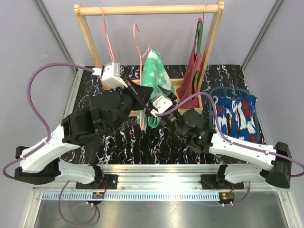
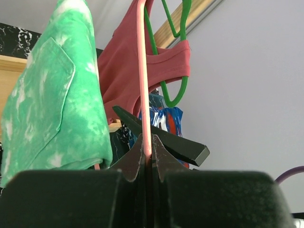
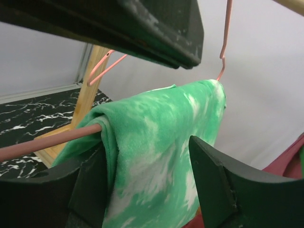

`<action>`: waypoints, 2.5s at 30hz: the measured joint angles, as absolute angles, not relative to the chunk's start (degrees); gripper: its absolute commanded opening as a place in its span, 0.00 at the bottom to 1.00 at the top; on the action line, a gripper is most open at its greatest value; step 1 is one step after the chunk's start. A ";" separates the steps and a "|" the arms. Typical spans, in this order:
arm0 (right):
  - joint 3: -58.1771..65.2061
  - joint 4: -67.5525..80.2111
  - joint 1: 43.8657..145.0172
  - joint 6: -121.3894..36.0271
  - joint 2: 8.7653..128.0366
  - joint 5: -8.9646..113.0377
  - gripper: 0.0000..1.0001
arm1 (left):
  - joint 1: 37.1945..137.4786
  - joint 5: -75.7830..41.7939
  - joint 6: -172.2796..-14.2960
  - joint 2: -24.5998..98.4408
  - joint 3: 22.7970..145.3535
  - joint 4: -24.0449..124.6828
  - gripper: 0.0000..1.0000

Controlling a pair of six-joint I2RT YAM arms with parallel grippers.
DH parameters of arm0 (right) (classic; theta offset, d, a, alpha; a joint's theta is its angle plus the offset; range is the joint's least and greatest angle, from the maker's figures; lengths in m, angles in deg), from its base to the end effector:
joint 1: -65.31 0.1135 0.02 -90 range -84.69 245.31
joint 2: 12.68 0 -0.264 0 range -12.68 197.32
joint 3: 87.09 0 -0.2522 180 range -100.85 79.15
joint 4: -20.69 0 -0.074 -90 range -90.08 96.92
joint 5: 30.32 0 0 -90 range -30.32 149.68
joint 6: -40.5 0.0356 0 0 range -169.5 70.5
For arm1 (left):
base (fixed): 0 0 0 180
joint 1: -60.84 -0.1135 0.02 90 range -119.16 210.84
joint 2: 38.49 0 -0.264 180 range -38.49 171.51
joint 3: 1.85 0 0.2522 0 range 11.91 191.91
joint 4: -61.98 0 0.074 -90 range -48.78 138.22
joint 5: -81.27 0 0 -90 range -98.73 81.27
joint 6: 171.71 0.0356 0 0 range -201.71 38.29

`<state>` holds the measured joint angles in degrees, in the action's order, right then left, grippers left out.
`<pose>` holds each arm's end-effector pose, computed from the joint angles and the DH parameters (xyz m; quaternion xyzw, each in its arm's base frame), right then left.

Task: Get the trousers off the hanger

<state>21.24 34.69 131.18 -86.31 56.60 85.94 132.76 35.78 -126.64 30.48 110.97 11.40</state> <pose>0.1289 0.2493 0.4008 -0.3420 0.5065 0.0639 0.7890 0.0876 -0.1879 0.5230 -0.0833 0.7313 -0.3756 0.5631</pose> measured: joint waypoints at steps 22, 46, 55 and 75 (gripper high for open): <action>15.60 39.37 129.43 -96.21 62.58 84.32 0.29 | 132.06 33.42 -124.51 29.11 111.98 10.09 0.00; 9.48 40.75 124.36 -97.09 66.52 94.27 0.00 | 120.32 26.03 -134.11 18.46 87.21 14.94 0.00; -5.82 33.21 123.75 -97.11 66.48 95.27 0.00 | 120.34 24.22 -134.26 18.29 84.15 15.42 0.00; -52.05 3.77 123.25 -95.01 68.81 101.52 0.00 | 120.34 22.62 -136.41 18.09 69.64 13.67 0.00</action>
<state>-52.05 3.77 123.25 -95.01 68.81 101.52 120.34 22.62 -136.41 18.09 69.64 13.67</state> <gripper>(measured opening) 0.097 0.028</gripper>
